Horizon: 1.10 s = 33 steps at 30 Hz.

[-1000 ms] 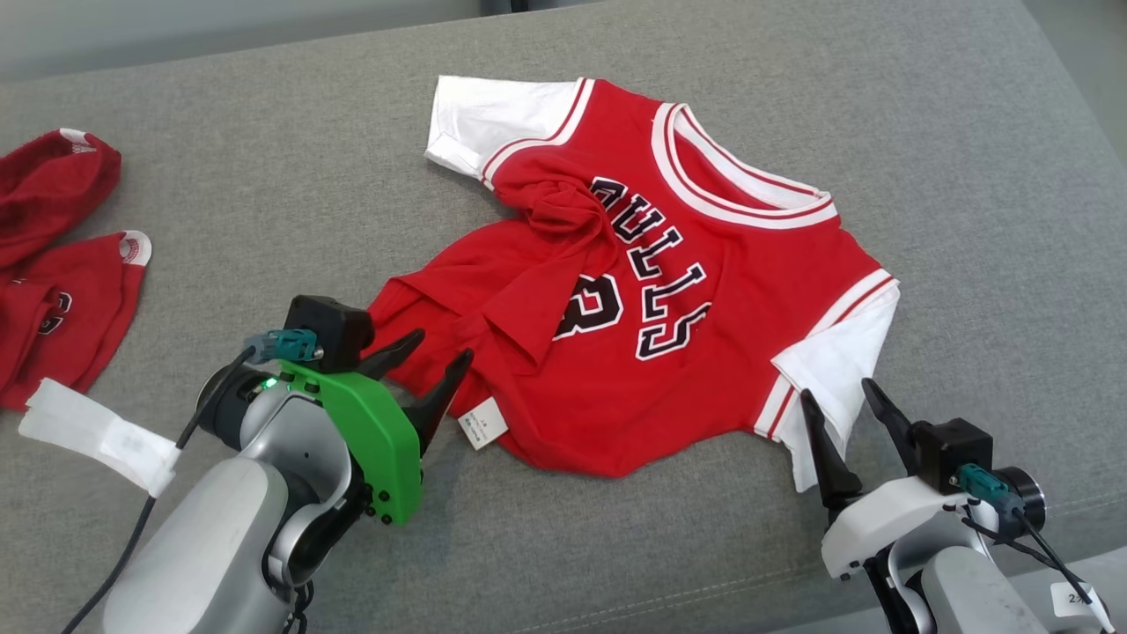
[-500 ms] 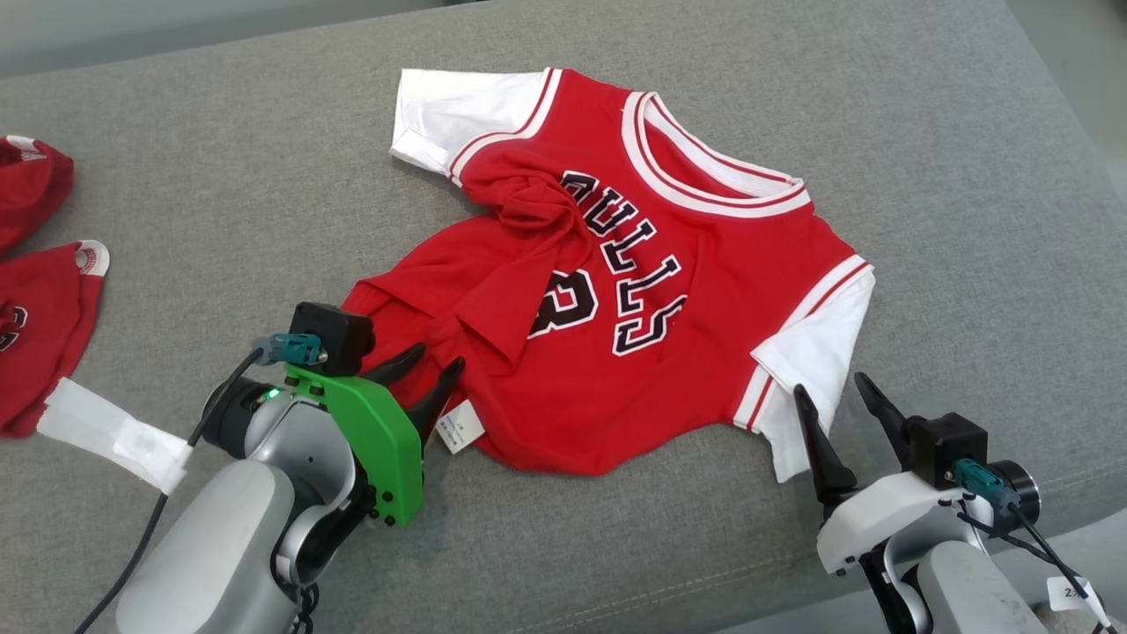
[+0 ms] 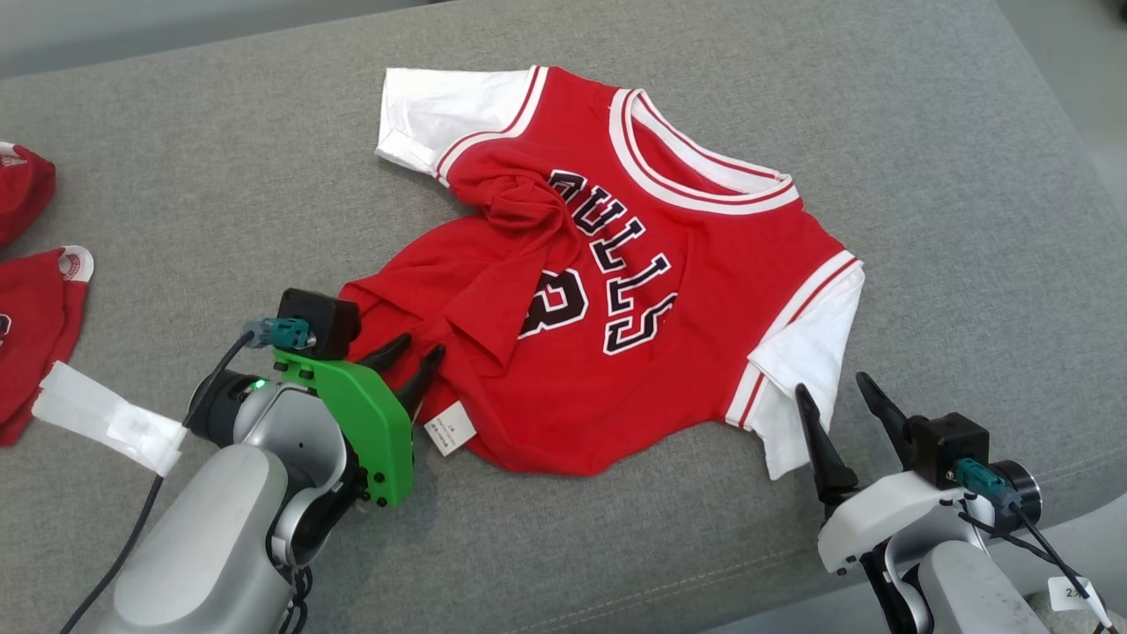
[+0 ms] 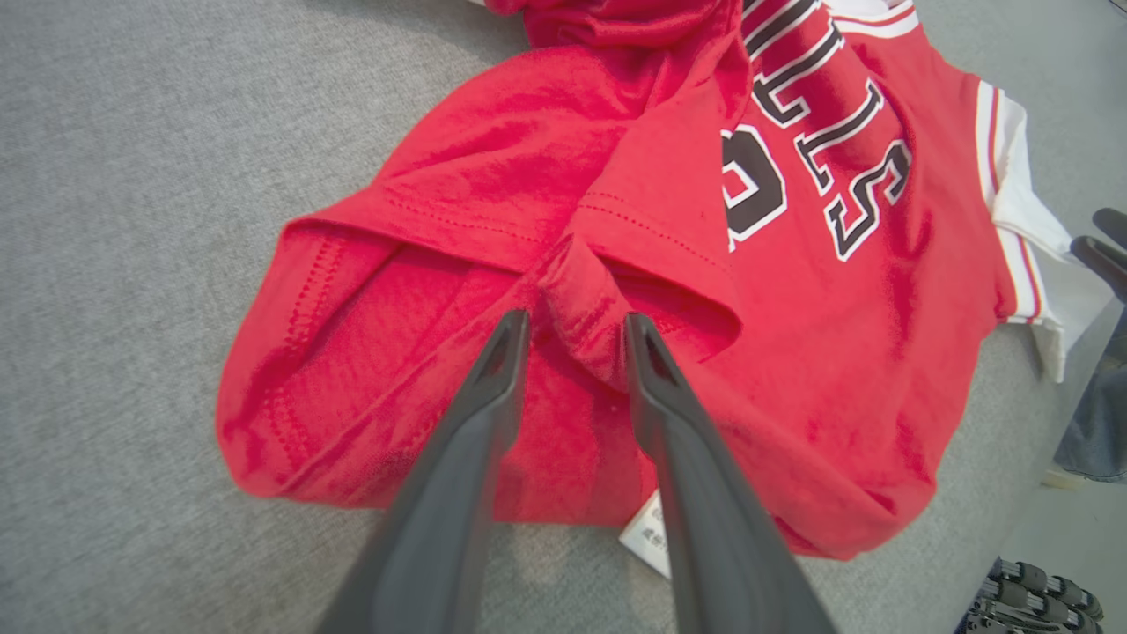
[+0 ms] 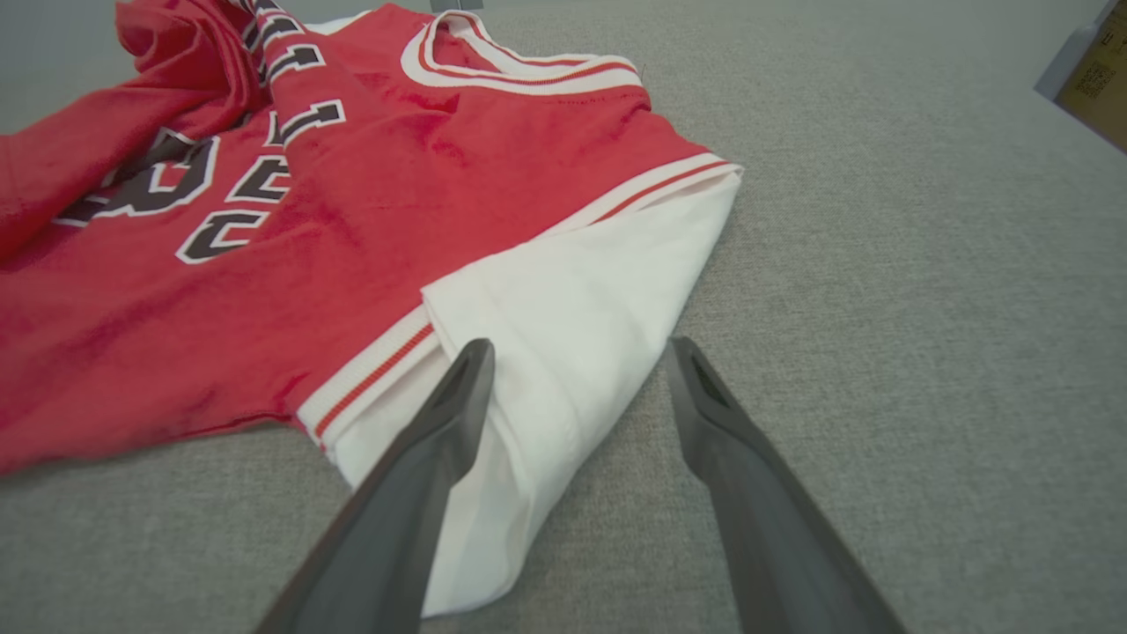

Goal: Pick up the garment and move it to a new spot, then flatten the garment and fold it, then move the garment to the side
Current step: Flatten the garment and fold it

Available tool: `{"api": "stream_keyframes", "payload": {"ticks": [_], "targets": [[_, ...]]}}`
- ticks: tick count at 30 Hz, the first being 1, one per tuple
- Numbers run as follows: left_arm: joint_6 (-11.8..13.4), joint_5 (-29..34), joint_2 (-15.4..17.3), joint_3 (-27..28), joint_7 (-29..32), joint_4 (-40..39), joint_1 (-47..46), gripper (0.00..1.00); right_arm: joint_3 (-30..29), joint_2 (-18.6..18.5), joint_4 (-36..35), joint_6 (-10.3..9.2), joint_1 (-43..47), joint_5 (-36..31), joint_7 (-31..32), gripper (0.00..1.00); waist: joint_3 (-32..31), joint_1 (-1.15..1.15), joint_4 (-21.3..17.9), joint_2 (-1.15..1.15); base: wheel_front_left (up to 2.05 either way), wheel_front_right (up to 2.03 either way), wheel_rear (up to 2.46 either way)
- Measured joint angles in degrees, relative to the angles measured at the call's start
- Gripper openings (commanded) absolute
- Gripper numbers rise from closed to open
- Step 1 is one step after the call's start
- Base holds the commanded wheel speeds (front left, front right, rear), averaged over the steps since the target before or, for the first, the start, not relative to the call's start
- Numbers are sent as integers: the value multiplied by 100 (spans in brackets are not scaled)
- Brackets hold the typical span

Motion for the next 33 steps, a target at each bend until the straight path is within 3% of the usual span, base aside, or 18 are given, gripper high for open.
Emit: {"api": "stream_keyframes", "payload": {"ticks": [8, 10, 11, 22, 33], "targets": [[5, 0, -119, -26, 0, 177, -98, 33, 3, 5, 0, 0, 0, 1, 0, 100, 17, 0, -25, 0, 0, 0, 0], [4, 0, -162, -52, 0, 197, -126, 5, 4, 11, 0, 0, 0, 1, 0, 100, 26, 0, -31, 0, 0, 0, 0], [4, 0, -175, -60, -1, 212, -152, 0, 4, 11, -1, 0, 0, 1, 0, 100, 31, 0, -34, 0, 0, 0, 0], [4, -1, -508, -21, -438, 96, -246, 0, 29, 1, -182, -4, -138, -120, 0, 100, 20, 0, 27, 0, 0, 0, 0], [4, -13, -706, -56, -764, -242, -31, 0, -10, -236, 100, -5, -137, -231, 0, 100, -66, 0, 448, 0, 0, 0, 0]]}}
